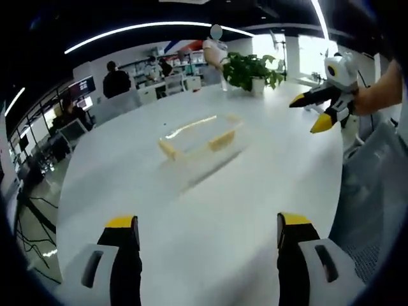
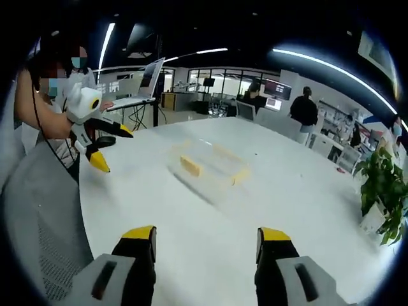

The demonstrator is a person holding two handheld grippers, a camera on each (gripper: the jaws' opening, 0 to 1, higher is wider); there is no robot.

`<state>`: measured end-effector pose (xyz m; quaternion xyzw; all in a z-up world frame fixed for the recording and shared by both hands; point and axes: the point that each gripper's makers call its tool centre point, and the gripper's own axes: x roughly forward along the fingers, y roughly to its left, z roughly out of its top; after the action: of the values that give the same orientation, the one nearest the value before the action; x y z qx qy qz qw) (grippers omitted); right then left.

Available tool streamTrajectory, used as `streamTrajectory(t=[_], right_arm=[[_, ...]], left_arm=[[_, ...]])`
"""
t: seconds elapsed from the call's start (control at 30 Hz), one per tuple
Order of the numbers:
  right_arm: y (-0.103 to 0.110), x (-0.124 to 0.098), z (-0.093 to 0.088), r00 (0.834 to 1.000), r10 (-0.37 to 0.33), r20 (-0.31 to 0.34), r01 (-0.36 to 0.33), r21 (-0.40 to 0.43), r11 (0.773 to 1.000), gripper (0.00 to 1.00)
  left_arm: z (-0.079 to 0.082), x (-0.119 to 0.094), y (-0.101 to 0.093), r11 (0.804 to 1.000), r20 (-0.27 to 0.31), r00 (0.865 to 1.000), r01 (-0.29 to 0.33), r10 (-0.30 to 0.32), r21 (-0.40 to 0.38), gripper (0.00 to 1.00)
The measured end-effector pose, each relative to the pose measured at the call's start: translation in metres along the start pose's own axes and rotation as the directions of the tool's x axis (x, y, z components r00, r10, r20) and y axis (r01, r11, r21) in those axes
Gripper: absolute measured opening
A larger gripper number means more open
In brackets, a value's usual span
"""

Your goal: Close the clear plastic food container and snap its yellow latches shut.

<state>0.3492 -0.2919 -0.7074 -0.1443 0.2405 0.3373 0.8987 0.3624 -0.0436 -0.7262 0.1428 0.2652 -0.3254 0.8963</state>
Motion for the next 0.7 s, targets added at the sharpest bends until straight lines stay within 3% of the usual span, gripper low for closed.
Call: streamTrajectory(t=[0.37, 0.7], right_arm=[[0.006, -0.014, -0.014, 1.000, -0.022, -0.002, 0.022, 0.030, 0.999, 0.64], [0.014, -0.023, -0.015, 0.998, -0.041, 0.039, 0.039, 0.059, 0.997, 0.68]], left_arm=[[-0.006, -0.016, -0.002, 0.999, 0.019, 1.000, -0.015, 0.016, -0.037, 0.89], [-0.010, -0.025, -0.009, 0.998, 0.037, 0.999, -0.016, 0.018, -0.053, 0.90]])
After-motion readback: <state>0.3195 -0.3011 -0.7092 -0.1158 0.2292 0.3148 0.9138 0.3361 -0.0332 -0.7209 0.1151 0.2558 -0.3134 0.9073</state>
